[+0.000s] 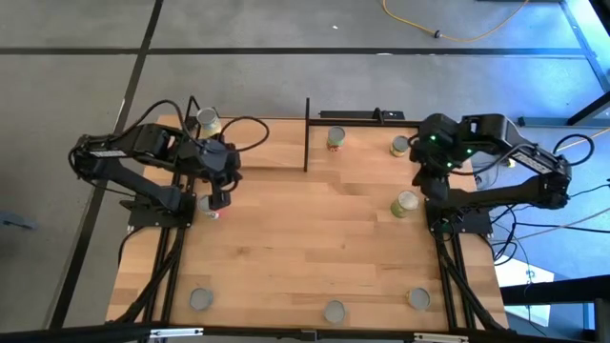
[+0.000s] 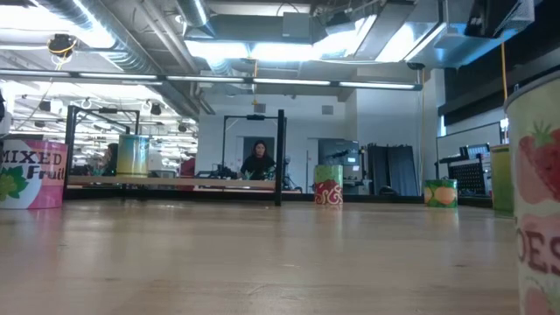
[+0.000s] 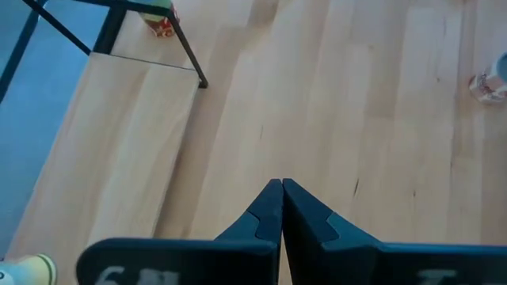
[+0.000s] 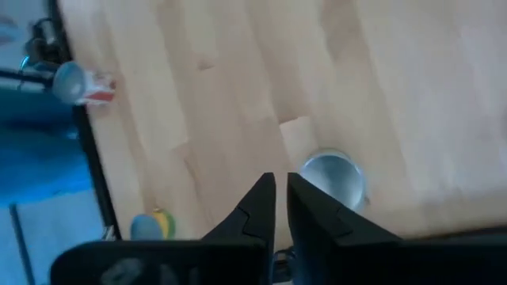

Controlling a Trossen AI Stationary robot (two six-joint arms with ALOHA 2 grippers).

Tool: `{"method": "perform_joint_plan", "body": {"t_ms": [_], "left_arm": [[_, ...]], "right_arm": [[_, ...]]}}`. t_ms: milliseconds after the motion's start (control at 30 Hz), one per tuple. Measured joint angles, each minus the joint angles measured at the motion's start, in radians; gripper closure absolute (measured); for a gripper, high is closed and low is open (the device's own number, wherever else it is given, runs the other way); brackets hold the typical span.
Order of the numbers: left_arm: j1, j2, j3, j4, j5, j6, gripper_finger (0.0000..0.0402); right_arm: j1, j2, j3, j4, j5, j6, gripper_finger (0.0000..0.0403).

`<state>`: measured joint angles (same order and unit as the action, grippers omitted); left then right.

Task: Pick and place cans onto a shelf
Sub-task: Put the canned orange on the shelf

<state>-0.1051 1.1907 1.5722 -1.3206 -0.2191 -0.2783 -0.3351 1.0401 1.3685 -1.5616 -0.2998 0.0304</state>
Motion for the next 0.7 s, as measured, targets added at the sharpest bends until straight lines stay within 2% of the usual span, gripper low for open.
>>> {"method": "perform_joint_plan", "body": {"t_ms": [167,467,700], "left_arm": [[-0.002,-0.012,0.0,0.0,0.0,-0.001,0.0401],[-0.002,-0.02,0.0,0.003,-0.004,-0.009,0.0402],[-0.002,-0.02,0.0,0.004,-0.004,-0.012,0.0402]], "right_arm": [[0.0,0.006,0.0,0.005,-0.061,-0.04,0.0396],[0.0,0.007,0.0,-0.002,-0.002,0.009,0.0358],[0.0,0.007,-0.003,0.0,-0.024,-0.081,0.0332]]}}
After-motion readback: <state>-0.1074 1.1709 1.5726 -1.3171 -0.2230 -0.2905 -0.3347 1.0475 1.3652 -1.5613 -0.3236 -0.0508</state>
